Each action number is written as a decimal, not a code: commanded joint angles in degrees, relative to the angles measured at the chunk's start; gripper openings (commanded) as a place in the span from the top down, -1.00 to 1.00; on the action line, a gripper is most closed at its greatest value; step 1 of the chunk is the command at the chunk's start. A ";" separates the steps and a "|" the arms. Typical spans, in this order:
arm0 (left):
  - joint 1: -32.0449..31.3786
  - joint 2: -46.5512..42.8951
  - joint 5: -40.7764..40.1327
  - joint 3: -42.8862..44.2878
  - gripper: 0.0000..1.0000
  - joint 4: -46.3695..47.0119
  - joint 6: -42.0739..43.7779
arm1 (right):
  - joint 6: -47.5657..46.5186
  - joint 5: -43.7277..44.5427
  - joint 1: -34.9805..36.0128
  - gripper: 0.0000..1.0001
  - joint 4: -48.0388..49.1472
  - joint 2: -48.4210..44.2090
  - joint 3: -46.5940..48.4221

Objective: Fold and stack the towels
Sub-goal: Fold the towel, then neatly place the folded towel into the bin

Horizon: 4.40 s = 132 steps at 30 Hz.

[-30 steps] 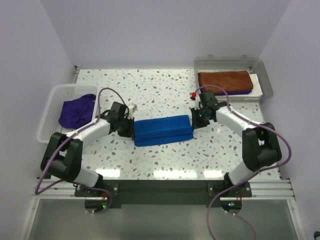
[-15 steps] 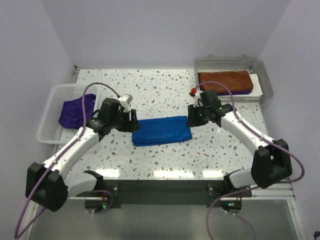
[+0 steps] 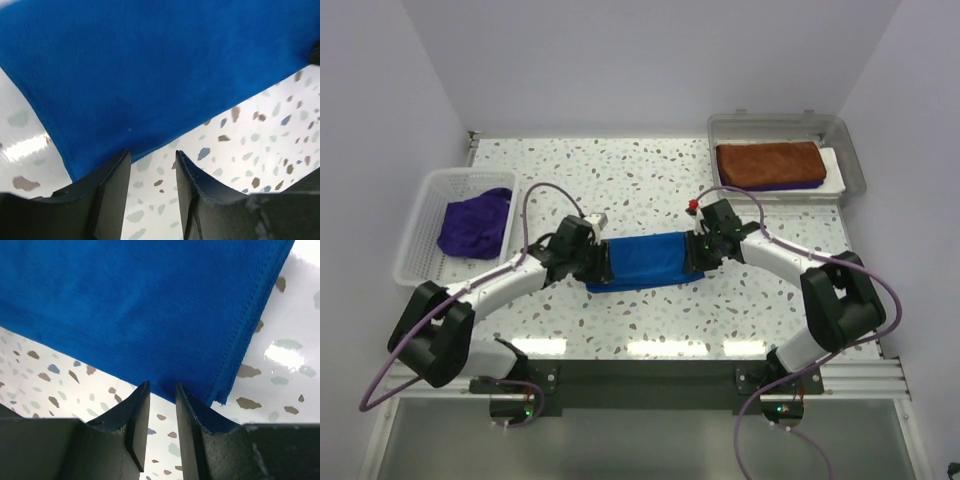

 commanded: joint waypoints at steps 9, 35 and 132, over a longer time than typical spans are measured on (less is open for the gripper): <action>-1.97 -6.38 -4.14 -12.29 0.22 2.92 -8.26 | 2.81 6.81 -2.62 0.48 2.89 -3.00 -7.16; -2.42 0.11 -12.66 -9.73 0.68 4.14 -12.04 | 3.16 7.69 -5.78 0.44 4.99 -0.90 -8.13; -33.79 43.26 -25.58 44.57 -0.16 -12.99 3.96 | 6.59 6.90 -20.81 -0.93 -4.15 -9.43 -7.25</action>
